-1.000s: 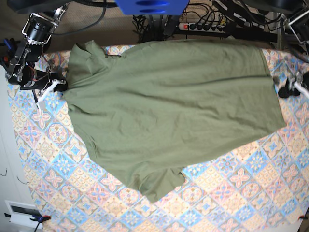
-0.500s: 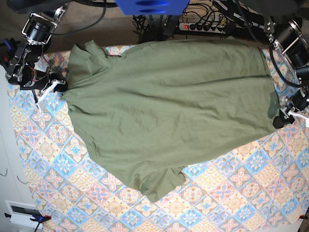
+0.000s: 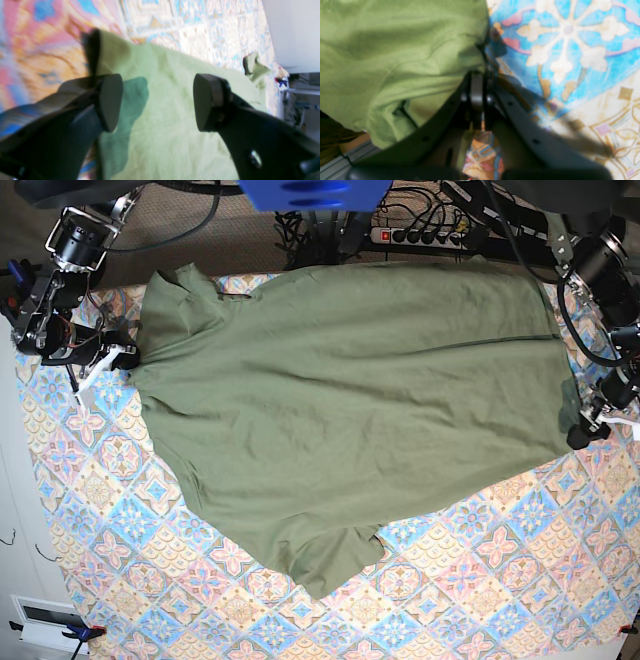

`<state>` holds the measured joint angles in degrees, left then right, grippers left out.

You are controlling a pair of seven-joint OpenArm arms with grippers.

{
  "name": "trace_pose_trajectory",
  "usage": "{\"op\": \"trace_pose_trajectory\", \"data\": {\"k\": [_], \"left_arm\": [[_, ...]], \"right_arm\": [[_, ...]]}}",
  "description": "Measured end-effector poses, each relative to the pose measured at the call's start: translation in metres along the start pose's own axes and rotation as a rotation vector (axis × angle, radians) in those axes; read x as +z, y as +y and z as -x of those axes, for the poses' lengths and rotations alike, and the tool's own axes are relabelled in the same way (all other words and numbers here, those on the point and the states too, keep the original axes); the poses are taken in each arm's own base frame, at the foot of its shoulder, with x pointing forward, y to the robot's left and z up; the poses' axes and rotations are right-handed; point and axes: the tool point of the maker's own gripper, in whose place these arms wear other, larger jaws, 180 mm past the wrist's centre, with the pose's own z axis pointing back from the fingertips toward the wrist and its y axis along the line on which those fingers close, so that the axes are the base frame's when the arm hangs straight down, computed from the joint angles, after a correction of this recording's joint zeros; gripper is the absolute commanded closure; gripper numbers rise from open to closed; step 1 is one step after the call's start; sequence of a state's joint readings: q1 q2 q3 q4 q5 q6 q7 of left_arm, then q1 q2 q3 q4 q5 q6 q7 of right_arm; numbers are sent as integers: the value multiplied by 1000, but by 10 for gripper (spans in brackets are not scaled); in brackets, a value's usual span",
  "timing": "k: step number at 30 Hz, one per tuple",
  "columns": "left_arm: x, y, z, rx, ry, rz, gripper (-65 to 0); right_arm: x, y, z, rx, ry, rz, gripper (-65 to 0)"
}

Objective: Layout the t-shirt on the table in an organized manner, then fold the t-shirt properly
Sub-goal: 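Release and move the left gripper along the side edge toward the hem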

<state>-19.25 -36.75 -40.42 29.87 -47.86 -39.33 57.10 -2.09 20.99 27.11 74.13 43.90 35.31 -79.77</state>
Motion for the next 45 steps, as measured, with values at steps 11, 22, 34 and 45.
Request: {"op": "trace_pose_trajectory", "data": {"k": [11, 22, 34, 45], "left_arm": [[16, 5, -39, 56, -192, 9, -433], [-18, 3, -20, 170, -208, -47, -433], [-28, 8, -12, 232, -207, -97, -433], [-8, 21, -36, 202, -251, -137, -433]], "right_arm": [[0, 0, 0, 0, 0, 1, -11], [0, 0, 0, 0, 0, 0, -11], [0, 0, 0, 0, 0, 0, -11], [0, 0, 0, 2, 1, 0, -11]]}}
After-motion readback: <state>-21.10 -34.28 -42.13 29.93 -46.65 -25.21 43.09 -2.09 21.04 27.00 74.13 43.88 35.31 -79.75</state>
